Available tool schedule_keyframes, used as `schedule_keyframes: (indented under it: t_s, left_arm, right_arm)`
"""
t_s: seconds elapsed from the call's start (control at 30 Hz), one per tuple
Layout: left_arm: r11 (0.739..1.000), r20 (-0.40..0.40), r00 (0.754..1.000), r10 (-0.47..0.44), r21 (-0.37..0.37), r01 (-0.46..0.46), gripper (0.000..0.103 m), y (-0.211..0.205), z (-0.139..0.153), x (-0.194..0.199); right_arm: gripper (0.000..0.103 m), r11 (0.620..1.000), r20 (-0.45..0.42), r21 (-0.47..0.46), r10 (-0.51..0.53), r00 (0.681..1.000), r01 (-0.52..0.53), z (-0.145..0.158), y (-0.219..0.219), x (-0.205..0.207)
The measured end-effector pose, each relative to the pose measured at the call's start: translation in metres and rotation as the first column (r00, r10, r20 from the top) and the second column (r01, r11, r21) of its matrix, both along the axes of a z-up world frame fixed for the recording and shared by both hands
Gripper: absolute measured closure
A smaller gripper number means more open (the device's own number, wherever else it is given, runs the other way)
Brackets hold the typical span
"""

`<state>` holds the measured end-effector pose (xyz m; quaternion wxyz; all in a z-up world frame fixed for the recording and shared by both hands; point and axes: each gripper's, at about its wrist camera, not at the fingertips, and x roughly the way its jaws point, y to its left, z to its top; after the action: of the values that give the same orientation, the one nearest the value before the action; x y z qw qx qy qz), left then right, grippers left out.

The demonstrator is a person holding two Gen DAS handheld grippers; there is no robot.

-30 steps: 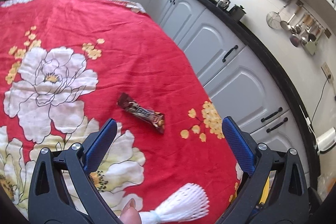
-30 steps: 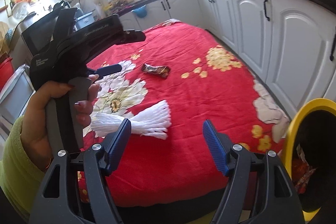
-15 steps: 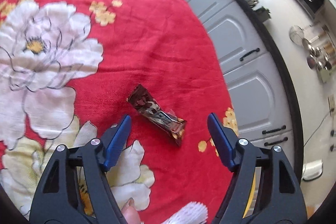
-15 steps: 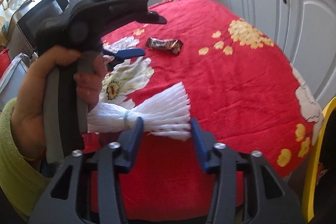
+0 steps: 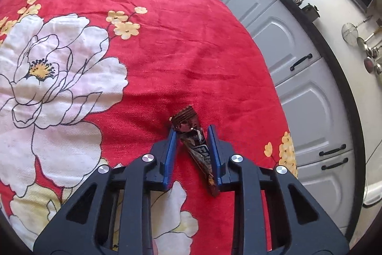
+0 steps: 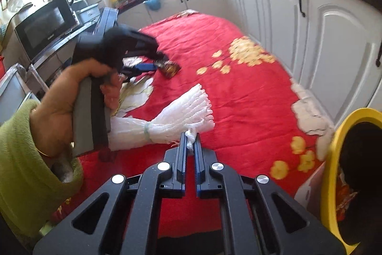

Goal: Collect trash
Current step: 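Grasp the chocolate bar wrapper with the left tool while the right tool grasps the white mesh net, then carry the chocolate wrapper and white mesh net over the bin with both tools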

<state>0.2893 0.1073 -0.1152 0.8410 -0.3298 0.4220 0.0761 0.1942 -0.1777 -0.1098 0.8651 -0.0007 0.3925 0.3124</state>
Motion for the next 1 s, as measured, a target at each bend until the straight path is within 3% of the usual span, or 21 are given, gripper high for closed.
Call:
schedule_keyframes:
  t_s: [0.13, 0.33, 0.67, 1.0]
  left_arm:
    - [0.999, 0.031, 0.999, -0.025, -0.018, 0.026, 0.088, -0.003, 0.001, -0.009]
    - [0.994, 0.090, 0.990, -0.107, 0.018, 0.106, 0.091, -0.031, 0.017, -0.021]
    - [0.960, 0.183, 0.948, -0.260, 0.152, 0.234, 0.091, -0.096, 0.057, -0.033]
    - [0.922, 0.217, 0.904, -0.368, 0.213, 0.324, 0.091, -0.155, 0.074, -0.036]
  right_arm:
    - [0.098, 0.999, 0.036, 0.008, -0.037, 0.999, 0.037, 0.011, -0.016, -0.001]
    - [0.098, 0.996, 0.071, 0.031, -0.090, 0.993, 0.088, 0.025, -0.042, -0.001]
    - [0.098, 0.982, 0.117, 0.065, -0.186, 0.976, 0.179, 0.043, -0.093, -0.004]
    - [0.098, 0.956, 0.141, 0.085, -0.291, 0.946, 0.281, 0.050, -0.152, -0.014]
